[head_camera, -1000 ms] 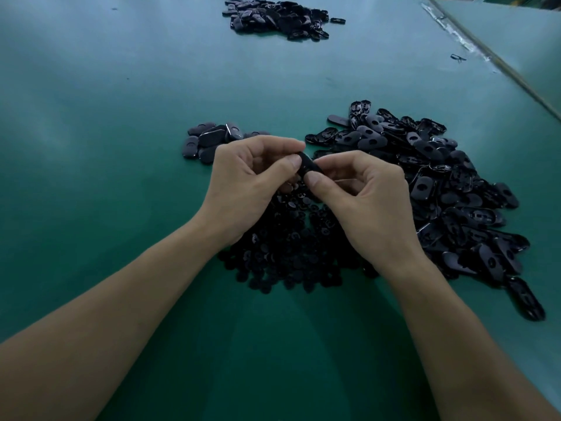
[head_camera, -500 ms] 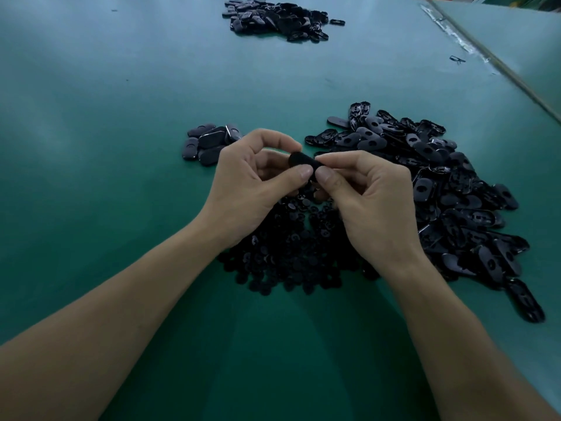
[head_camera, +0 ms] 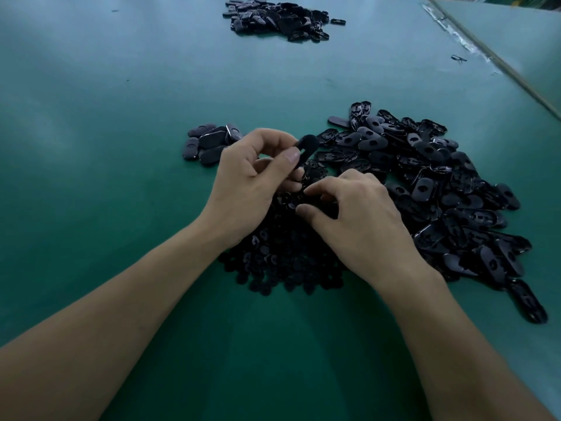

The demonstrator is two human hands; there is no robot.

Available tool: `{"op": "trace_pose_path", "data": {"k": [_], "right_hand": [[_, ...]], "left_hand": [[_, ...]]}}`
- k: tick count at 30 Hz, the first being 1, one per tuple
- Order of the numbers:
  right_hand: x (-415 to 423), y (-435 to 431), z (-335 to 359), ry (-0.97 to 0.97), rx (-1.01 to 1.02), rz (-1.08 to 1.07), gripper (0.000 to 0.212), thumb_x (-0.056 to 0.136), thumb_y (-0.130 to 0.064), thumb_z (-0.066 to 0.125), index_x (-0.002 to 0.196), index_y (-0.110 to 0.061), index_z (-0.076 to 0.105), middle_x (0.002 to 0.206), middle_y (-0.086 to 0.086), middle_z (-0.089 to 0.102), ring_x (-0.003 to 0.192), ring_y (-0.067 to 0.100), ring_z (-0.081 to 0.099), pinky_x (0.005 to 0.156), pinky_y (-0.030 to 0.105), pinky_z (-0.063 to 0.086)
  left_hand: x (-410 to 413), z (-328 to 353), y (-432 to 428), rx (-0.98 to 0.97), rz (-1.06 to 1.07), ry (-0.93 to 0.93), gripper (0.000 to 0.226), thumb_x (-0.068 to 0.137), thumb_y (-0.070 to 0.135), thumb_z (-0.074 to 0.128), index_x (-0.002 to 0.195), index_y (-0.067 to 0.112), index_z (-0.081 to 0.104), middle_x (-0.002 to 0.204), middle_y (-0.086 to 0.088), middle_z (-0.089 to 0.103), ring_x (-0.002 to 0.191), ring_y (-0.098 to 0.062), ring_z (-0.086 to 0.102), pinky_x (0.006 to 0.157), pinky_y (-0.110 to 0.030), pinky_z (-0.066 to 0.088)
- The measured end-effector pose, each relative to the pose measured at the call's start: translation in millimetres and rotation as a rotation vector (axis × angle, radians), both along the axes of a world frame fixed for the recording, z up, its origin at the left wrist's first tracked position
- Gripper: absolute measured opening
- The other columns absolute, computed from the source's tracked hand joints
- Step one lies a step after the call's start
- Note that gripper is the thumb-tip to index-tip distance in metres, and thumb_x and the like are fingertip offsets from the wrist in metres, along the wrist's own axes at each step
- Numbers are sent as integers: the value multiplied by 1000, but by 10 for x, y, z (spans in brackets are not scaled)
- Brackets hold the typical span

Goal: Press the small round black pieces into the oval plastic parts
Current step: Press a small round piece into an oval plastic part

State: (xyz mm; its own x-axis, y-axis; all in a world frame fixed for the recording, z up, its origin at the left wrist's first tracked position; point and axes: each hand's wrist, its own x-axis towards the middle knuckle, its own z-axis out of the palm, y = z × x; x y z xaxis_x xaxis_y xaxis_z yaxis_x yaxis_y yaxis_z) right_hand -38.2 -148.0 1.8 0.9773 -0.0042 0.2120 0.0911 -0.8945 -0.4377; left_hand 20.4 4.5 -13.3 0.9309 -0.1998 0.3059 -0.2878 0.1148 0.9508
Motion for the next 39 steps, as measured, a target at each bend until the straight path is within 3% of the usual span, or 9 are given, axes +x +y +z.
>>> {"op": "trace_pose_path", "data": {"k": [4,13,17,21,24,27,35,39], "right_hand": [[-3,28,-19,7,58,9,20,92,-38,68,107,-25,73,93,-4,58,100,18,53,87,35,47],[23,43,-34,20,153,-27,15,93,-30,69,106,-22,72,98,-5,65,99,16,58,90,40,51],[23,36,-41,-1,123,-24,22,95,-27,66,115,-21,72,104,-2,64,103,17,59,93,37,50],[-2,43,-51,-14,90,-37,30,93,-39,67,118,-23,71,104,-2,57,102,16,55,91,31,48],[-2,41,-45,-1,109,-39,22,92,-39,68,110,-26,73,100,-4,57,100,15,55,89,29,47],[7,43,-39,8,137,-30,15,92,-34,70,102,-24,75,97,-4,60,97,16,57,89,36,50],[6,67,-36,-38,155,-38,10,91,-27,72,96,-19,75,92,-4,64,93,17,58,85,37,50],[11,64,-27,-99,187,-35,13,92,-23,72,104,-20,76,94,-2,68,89,15,61,84,34,51]], "left_hand": [[13,-27,-7,-38,-8,21,16,98,1,59,95,16,62,80,9,65,76,-14,72,69,-25,59],[42,-41,-11,9,22,-15,25,95,-5,61,99,19,70,81,10,71,72,-9,67,64,-19,56],[33,-24,-3,1,29,-17,25,94,-7,62,98,17,69,81,7,71,73,-9,69,65,-21,57],[20,-13,0,-14,37,7,22,94,-6,63,99,15,67,84,1,67,74,-11,70,67,-23,57],[18,-16,-4,-13,37,20,22,94,-5,63,99,15,67,83,3,67,74,-12,71,69,-23,57],[25,-23,-4,-16,34,30,22,94,-5,63,98,16,68,81,6,68,74,-13,71,69,-23,57],[21,-18,-2,-12,35,33,23,93,-5,64,96,17,69,79,8,69,75,-11,70,68,-22,57],[14,-10,1,-9,30,28,21,94,-5,64,97,15,69,78,7,70,75,-11,70,68,-23,58]]}}
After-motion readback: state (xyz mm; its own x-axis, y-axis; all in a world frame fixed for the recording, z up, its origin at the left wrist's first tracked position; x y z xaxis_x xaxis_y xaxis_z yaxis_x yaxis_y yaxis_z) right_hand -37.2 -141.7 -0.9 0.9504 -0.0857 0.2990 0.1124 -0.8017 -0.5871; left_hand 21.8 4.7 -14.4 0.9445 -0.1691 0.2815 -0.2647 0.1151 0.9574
